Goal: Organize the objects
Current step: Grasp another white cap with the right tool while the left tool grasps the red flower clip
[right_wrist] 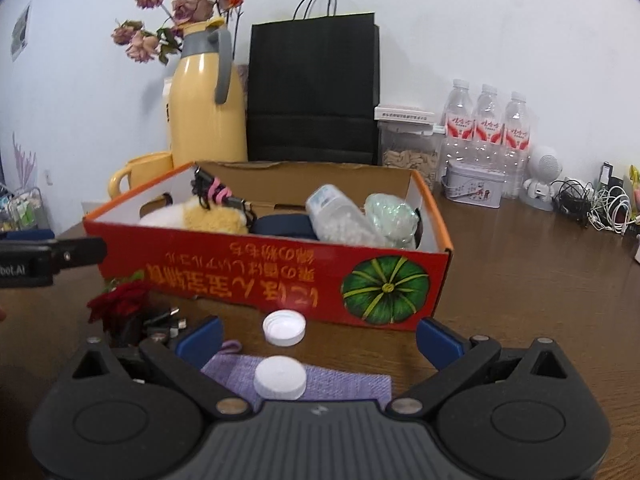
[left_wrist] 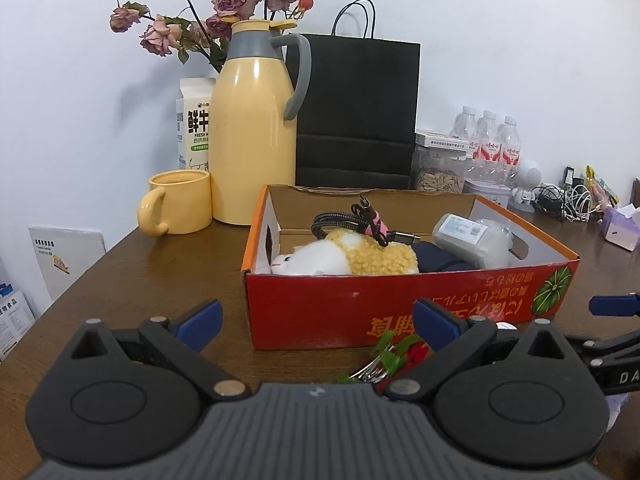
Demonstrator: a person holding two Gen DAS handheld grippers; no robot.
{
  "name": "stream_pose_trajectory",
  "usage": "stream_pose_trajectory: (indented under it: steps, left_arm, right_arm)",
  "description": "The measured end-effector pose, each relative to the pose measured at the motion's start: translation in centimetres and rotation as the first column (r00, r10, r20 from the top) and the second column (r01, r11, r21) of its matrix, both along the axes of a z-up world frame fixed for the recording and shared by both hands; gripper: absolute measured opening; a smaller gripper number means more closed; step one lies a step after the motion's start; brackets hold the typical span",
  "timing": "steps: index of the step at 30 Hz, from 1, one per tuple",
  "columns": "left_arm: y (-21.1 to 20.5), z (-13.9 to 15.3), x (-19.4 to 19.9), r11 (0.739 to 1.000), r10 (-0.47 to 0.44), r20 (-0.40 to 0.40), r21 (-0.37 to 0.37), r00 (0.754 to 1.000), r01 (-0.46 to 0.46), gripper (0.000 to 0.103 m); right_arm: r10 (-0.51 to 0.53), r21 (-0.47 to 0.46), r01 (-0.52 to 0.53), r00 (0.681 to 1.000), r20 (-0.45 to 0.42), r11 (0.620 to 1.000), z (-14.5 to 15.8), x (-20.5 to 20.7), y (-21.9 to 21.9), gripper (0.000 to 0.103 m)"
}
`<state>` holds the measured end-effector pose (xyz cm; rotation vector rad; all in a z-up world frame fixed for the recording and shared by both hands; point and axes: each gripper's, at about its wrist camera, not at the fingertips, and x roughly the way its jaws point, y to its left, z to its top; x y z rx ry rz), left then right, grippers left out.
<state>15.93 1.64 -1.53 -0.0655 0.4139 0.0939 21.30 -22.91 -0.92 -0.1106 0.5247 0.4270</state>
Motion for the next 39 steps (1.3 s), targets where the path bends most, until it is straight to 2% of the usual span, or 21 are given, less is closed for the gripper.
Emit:
stream_pose_trajectory:
  steps: [2, 4, 8, 10, 13, 19, 27, 34, 38, 39]
  left_arm:
    - [0.1, 0.0, -0.1, 1.0, 0.0, 0.0, -0.008, 1.0, 0.0, 0.103]
    - [0.4, 0.0, -0.1, 1.0, 0.005, -0.007, -0.017, 1.0, -0.005, 0.103]
    - [0.7, -0.1, 0.1, 1.0, 0.006, -0.026, -0.031, 1.0, -0.007, 0.103]
    - [0.7, -0.2, 0.1, 0.999, 0.004, -0.032, -0.033, 0.999, -0.005, 0.103]
    - [0.5, -0.2, 0.1, 1.0, -0.005, -0.041, -0.028, 0.999, 0.004, 0.103]
    - [0.1, -0.5, 0.3, 1.0, -0.014, -0.055, -0.015, 0.998, 0.013, 0.103]
    - [-0.2, -1.4, 1.2, 1.0, -0.028, -0.114, -0.002, 0.993, 0.028, 0.103]
    - [0.1, -2.0, 1.9, 0.991, -0.112, -0.143, -0.086, 0.983, 0.101, 0.102]
    - [0.2, -2.6, 2.8, 0.98, -0.16, -0.193, -0.151, 0.968, 0.131, 0.076]
    - [0.4, -2.8, 3.0, 0.975, -0.173, -0.212, -0.177, 0.962, 0.136, 0.059]
  right_arm:
    - [0.013, -0.007, -0.013, 1.0, -0.007, 1.0, -0.2, -0.2, 0.3, 0.095]
    - [0.023, -0.022, -0.024, 1.0, -0.019, 0.999, -0.5, -0.4, 0.6, 0.081]
    - [0.023, -0.04, -0.026, 0.997, -0.071, 0.999, -1.1, 0.1, 0.9, 0.064]
    - [0.027, -0.026, -0.029, 0.996, -0.088, 0.999, -1.2, 0.2, 0.8, 0.039]
    - [0.054, 0.001, -0.054, 0.994, -0.098, 0.999, -1.2, 0.1, 0.7, 0.027]
    - [0.097, 0.026, -0.095, 0.992, -0.081, 0.995, -1.0, -0.5, 0.8, 0.027]
    - [0.06, 0.051, -0.061, 0.998, 0.022, 0.997, 0.1, -1.4, 0.3, 0.027]
    - [0.068, 0.055, -0.07, 0.997, 0.04, 0.996, 0.4, -1.5, 0.3, 0.027]
    - [0.073, 0.058, -0.076, 0.996, 0.045, 0.995, 0.4, -1.7, 0.3, 0.027]
    - [0.074, 0.058, -0.077, 0.996, 0.045, 0.995, 0.4, -1.8, 0.3, 0.027]
